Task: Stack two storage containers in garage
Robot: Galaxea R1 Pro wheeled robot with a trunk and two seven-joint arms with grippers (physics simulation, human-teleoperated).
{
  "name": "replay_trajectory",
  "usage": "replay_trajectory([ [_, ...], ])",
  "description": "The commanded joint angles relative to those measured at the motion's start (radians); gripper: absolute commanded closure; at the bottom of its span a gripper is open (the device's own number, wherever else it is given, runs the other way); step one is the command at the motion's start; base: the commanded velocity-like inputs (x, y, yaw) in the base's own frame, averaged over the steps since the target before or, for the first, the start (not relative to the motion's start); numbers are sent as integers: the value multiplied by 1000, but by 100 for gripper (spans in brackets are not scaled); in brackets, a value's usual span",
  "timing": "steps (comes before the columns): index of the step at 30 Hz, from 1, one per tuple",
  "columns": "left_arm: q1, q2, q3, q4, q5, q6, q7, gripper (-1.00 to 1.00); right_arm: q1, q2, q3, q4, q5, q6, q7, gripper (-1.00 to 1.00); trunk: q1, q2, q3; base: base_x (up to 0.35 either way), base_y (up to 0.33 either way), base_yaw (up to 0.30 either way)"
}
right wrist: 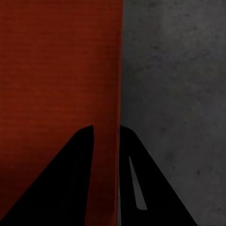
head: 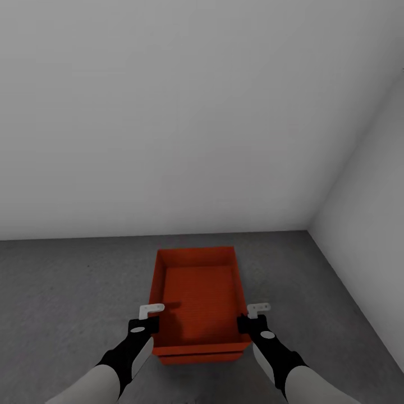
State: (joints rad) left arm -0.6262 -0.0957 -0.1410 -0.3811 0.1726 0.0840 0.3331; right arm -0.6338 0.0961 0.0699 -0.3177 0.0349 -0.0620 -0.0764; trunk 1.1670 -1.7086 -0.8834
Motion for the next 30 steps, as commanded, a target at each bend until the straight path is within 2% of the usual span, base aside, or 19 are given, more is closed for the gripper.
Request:
replay_trajectory([
  [1, 0, 25, 29, -1, 21, 6, 12, 100, -1, -1, -9, -3, -56, -18, -6, 100, 0, 0, -1, -14, 0, 0],
  [22, 0, 24, 30, -3, 26, 8, 13, 100, -1, -1, -9, -3, -55, -18, -6, 100, 0, 0, -1, -1, 0, 0],
  [27, 0, 25, 30, -2, 62, 7, 13, 100, -1, -2, -9, -3, -55, -18, -6, 100, 0, 0, -1, 0, 0, 0],
  [30, 0, 25, 30, -1, 72, 6, 8, 100, -1, -1, -9, -3, -55, -18, -6, 100, 0, 0, -1, 0, 0, 0],
])
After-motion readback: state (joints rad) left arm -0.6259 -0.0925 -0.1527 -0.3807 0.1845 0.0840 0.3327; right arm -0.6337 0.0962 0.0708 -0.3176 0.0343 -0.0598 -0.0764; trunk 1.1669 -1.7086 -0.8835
